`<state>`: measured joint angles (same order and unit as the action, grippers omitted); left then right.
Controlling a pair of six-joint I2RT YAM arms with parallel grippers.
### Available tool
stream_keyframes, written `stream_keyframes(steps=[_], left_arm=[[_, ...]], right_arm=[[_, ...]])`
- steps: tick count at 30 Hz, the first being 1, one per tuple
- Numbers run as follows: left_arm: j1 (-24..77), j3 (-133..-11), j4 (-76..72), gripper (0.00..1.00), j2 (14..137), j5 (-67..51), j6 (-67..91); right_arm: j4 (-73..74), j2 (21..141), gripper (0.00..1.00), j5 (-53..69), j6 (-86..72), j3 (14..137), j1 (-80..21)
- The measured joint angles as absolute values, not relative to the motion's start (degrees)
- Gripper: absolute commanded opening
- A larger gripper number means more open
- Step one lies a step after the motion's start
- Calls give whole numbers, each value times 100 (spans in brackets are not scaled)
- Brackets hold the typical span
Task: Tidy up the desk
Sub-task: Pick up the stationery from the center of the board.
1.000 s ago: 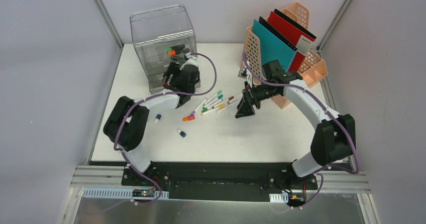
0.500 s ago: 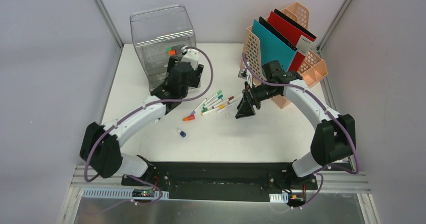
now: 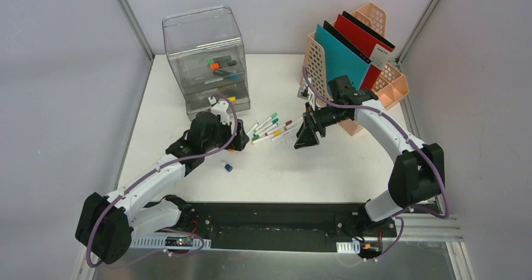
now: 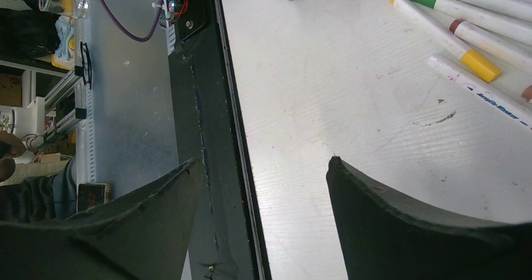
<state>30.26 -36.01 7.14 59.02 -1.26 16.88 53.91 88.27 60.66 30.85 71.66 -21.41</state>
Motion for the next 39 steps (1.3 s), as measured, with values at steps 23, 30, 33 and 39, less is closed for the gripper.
stream_keyframes(steps=[23, 30, 33, 39], left_arm=[[3159, -4753, 2191, 86, 7872, -292, 814], [3194, -5175, 2506, 72, 8545, -64, 582], [3194, -5236, 2600, 61, 8733, 38, 489], [3194, -5437, 2783, 54, 9236, 141, 331]], right_arm=[[5426, 8807, 76, 6038, 3142, 7166, -2154], [5426, 8807, 76, 6038, 3148, 7166, -2154], [5426, 8807, 76, 6038, 3159, 7166, -2154], [5428, 8807, 76, 6036, 3162, 7166, -2154]])
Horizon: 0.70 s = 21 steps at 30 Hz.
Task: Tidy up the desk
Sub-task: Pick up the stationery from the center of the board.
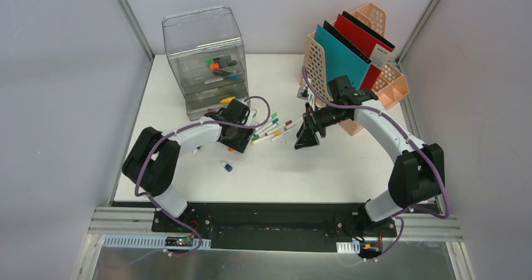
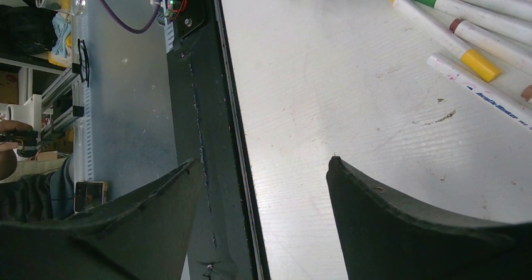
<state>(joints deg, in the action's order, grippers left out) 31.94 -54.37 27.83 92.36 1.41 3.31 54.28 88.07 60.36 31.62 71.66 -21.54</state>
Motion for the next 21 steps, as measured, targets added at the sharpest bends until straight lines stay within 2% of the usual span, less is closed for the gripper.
stream_keyframes(steps=[4, 9, 21], left_arm=[[3194, -5500, 2891, 43, 9356, 143, 314], [3194, -5516, 2969, 34, 9351, 139, 346], [3194, -5513, 3105, 29, 8997, 16, 497]], right_arm=[[5428, 8807, 76, 6036, 3164, 7166, -2154], [5428, 8807, 76, 6036, 3166, 7166, -2154], [5433, 8807, 76, 6036, 3188, 7168, -2154]])
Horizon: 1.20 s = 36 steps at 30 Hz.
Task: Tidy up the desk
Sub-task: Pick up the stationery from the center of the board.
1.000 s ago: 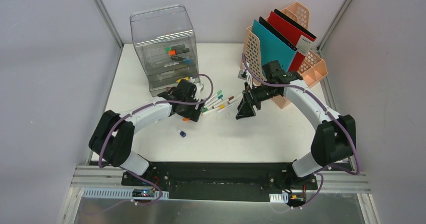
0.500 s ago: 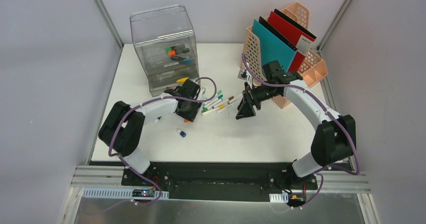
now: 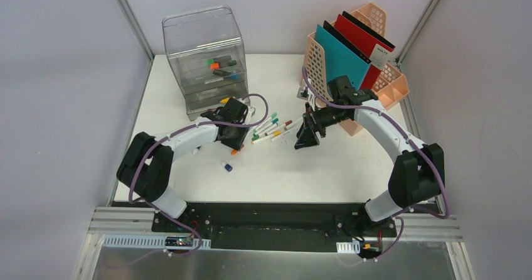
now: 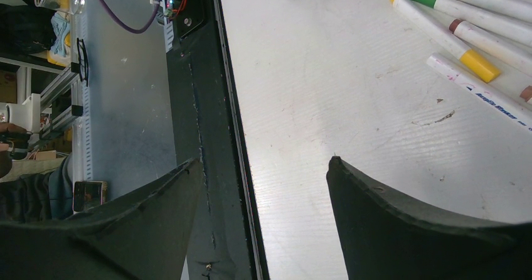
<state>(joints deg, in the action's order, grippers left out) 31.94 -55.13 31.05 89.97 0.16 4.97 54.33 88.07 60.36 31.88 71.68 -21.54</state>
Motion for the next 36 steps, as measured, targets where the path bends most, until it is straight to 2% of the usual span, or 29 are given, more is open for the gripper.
stream_keyframes(steps=[13, 18, 23, 28, 33, 36], left_arm=[[3194, -5522, 3155, 28, 9098, -3, 556], [3194, -5599, 3192, 19, 9345, -8, 604], [3194, -5640, 3190, 1, 9345, -8, 692], [3197, -5627, 3168, 0, 9279, -5, 729], [3227, -5116, 2987, 0, 8571, -38, 947], [3229, -4536, 2696, 0, 7703, -161, 1208]], right_arm=[[5478, 8807, 76, 6034, 3208, 7168, -2154], [5520, 8807, 76, 6034, 3221, 7168, -2154], [5533, 8807, 76, 6029, 3245, 7168, -2154], [5535, 8801, 76, 6020, 3251, 7168, -2154], [5535, 8781, 76, 6010, 3260, 7168, -2154], [5537, 8757, 76, 5994, 3269, 7168, -2154]])
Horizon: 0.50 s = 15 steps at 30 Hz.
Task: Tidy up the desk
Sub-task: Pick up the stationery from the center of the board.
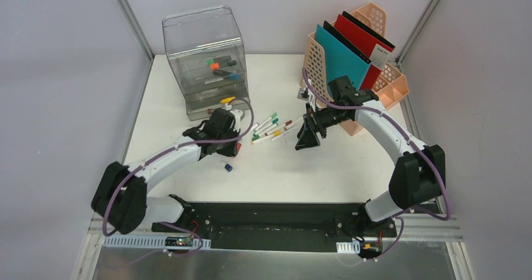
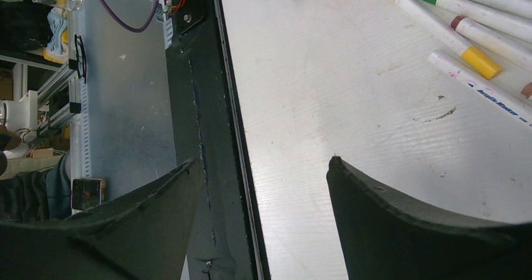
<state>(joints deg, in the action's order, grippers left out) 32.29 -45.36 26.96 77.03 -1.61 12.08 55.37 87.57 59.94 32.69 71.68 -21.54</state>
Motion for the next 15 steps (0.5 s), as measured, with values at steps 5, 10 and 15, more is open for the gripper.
stream_keyframes(steps=[5, 10, 15], left_arm=[[3227, -3800, 2115, 0, 6493, -189, 1669], [3148, -3509, 1621, 0, 5780, -108, 2139], [2788, -3494, 1107, 0, 5240, 113, 2637]], right_arm=[[5542, 8737, 76, 5979, 3269, 7168, -2154], [5553, 8724, 76, 5955, 3269, 7168, -2154], [5555, 8689, 76, 5937, 3271, 7168, -2154]])
